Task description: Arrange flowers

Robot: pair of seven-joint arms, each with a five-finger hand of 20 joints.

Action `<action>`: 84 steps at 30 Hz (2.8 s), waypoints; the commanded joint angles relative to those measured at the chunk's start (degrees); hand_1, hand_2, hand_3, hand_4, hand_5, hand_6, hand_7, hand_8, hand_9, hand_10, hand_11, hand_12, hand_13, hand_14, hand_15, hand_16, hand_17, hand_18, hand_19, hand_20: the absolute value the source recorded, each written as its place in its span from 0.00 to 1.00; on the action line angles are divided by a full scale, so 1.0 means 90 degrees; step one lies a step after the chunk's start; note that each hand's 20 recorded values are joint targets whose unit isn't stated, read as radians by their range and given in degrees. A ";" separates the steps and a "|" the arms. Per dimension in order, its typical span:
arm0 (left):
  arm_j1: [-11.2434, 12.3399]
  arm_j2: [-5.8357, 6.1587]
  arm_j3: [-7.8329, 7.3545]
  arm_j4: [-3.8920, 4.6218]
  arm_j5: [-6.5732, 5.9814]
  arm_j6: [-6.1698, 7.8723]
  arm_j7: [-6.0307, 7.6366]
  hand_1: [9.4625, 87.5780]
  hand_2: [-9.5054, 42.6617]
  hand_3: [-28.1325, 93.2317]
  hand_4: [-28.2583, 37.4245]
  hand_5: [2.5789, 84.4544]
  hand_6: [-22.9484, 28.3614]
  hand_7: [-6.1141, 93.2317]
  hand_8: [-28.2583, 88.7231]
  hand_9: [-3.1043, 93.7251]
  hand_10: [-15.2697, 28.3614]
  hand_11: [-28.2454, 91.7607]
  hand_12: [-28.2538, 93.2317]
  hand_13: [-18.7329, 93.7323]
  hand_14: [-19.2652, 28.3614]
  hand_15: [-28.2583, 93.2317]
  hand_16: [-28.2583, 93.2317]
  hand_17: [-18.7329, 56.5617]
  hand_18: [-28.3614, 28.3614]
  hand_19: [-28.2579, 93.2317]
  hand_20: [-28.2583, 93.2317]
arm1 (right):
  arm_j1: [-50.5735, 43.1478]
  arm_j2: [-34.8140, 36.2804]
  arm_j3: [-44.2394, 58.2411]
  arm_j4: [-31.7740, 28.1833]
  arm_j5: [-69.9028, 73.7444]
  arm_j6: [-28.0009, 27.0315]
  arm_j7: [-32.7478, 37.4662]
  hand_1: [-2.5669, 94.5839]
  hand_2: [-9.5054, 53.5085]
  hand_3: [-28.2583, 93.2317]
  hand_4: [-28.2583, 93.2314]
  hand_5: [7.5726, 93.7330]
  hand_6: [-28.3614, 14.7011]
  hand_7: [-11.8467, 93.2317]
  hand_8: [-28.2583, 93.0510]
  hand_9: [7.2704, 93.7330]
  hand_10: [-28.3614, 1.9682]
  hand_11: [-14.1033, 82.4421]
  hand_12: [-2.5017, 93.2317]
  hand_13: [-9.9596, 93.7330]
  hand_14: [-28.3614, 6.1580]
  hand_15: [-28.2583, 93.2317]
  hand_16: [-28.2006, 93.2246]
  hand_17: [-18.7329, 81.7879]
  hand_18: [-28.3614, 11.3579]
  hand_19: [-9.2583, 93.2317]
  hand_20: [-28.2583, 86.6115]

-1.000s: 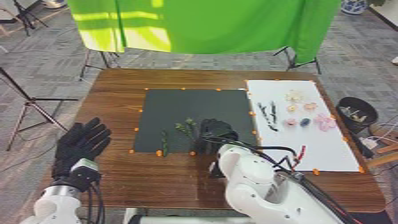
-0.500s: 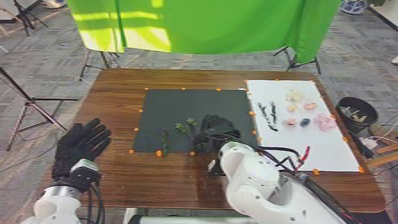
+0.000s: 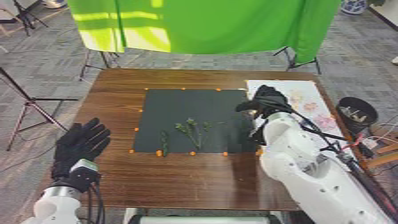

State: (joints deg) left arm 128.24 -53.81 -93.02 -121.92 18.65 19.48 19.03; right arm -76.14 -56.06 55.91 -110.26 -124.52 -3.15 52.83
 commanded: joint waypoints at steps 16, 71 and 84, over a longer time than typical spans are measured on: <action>0.0157 -0.0109 0.0019 -0.0056 -0.0047 0.0086 -0.0058 0.28 0.49 0.81 0.00 0.53 0.67 0.25 0.16 0.44 0.75 0.52 0.32 0.41 0.80 0.64 0.14 0.16 0.78 0.58 0.29 | 0.0778 0.0098 -0.0182 0.1500 0.0366 -0.1331 0.0659 0.34 0.00 0.79 0.04 0.59 0.34 0.16 0.16 0.58 0.18 0.22 0.17 0.73 0.36 0.65 0.36 0.56 0.08 1.00 0.37; 0.0311 -0.0030 -0.0141 -0.0089 -0.0155 0.0045 -0.0032 0.28 0.47 0.81 0.00 0.53 0.67 0.25 0.16 0.44 0.76 0.52 0.32 0.42 0.80 0.66 0.14 0.17 0.80 0.60 0.32 | 0.0026 -0.0516 0.0165 0.0053 0.1990 0.1511 0.0707 0.67 0.00 0.86 0.03 0.82 0.67 0.52 0.34 1.00 0.65 0.28 0.36 0.99 0.76 0.55 0.58 0.71 0.20 1.00 0.49; -0.0021 0.0068 -0.0095 0.0007 0.0030 -0.0038 -0.0034 0.28 0.47 0.81 0.00 0.53 0.67 0.25 0.16 0.44 0.76 0.52 0.32 0.42 0.80 0.65 0.14 0.17 0.80 0.60 0.32 | -0.0397 -0.1079 -0.0494 -0.0013 0.1460 0.1780 0.0939 0.68 0.00 0.85 0.02 0.81 0.65 0.51 0.35 1.00 0.62 0.27 0.37 0.97 0.71 0.57 0.57 0.69 0.18 1.00 0.49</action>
State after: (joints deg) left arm 129.51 -53.79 -93.95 -122.18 17.80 19.69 18.72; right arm -77.44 -62.75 53.00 -111.89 -108.56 11.47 60.53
